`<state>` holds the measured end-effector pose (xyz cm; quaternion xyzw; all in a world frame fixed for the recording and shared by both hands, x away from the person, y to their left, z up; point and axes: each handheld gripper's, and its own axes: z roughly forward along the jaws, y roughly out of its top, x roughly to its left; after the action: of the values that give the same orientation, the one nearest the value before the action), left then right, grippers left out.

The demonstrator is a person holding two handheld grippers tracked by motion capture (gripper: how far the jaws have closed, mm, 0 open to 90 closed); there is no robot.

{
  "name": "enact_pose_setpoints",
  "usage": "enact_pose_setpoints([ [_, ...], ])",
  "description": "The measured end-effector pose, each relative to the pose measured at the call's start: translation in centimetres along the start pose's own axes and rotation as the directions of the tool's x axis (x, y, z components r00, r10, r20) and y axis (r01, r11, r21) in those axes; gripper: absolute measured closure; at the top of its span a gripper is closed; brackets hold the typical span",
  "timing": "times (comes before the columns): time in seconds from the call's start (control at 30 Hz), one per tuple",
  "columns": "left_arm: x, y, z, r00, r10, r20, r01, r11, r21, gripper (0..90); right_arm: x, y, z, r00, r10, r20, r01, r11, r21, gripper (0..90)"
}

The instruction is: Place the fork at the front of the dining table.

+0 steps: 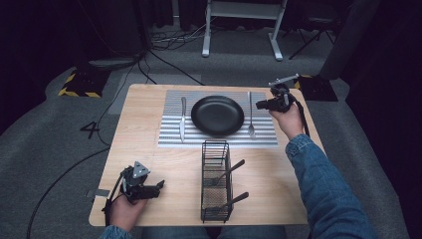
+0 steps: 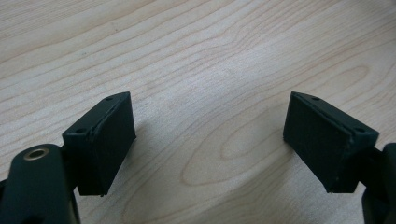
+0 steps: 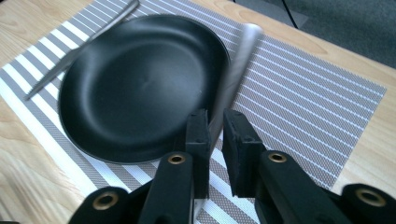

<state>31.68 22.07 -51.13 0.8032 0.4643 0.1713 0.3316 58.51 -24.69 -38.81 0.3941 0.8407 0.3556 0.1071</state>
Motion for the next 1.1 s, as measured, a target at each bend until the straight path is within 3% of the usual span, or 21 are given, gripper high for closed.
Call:
enact_pose_setpoints([
  [0.37, 0.0, 0.0, 0.0, 1.0000, -0.001, -0.001, 0.001, 1.0000, -0.001, 16.9, -0.7, -0.9, 0.8, 0.9988, 0.035, 0.034, -0.037, 0.999, 0.038, 76.1],
  [0.5, 0.0, 0.0, 0.0, 1.0000, -0.001, -0.001, 0.001, 1.0000, -0.002, 16.9, -0.4, -1.4, 2.3, 0.9979, 0.025, 0.059, -0.030, 0.996, 0.086, 72.8],
  [0.8, 0.0, 0.0, 0.0, 1.0000, -0.001, -0.001, 0.001, 1.0000, -0.001, 16.9, -0.1, -2.2, 6.6, 0.9952, 0.063, 0.075, -0.074, 0.987, 0.144, 70.2],
  [1.1, 0.0, 0.0, 0.0, 1.0000, -0.001, -0.001, 0.001, 1.0000, -0.001, 16.9, -0.4, -2.7, 8.3, 0.9899, 0.098, 0.102, -0.113, 0.981, 0.155, 64.9],
])
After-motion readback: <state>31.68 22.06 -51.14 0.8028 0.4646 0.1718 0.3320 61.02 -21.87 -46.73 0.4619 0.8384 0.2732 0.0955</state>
